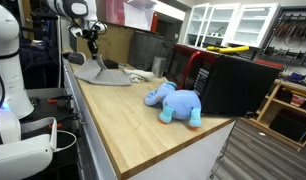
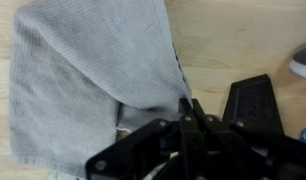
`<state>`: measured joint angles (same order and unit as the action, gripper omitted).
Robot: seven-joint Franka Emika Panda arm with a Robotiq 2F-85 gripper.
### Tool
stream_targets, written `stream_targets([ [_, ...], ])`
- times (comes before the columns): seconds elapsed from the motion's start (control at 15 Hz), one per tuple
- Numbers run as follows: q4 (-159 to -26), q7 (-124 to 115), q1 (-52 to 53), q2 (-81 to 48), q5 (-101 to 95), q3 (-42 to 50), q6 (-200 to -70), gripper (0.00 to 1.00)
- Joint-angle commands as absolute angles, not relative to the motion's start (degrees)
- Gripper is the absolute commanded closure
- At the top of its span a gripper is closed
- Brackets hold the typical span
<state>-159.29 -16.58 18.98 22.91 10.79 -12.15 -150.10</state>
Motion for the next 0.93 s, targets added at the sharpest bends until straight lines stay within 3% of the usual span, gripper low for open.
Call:
stream_targets([
  [0.0, -159.7, -5.4, 21.4, 26.8, 11.4, -10.5, -145.9, 0.72],
  [0.2, -159.3, 6.2, 24.0, 30.2, 13.8, -6.1, -139.8, 0.58],
  [0.67, -150.9, 13.4, 18.8, 27.1, 15.7, 1.1, -134.2, 0.05],
  [0.73, -149.8, 11.8, 17.6, 25.6, 15.6, 0.9, -134.7, 0.00],
  [0.87, -148.0, 8.6, 15.5, 22.5, 15.7, -0.1, -135.0, 0.00],
])
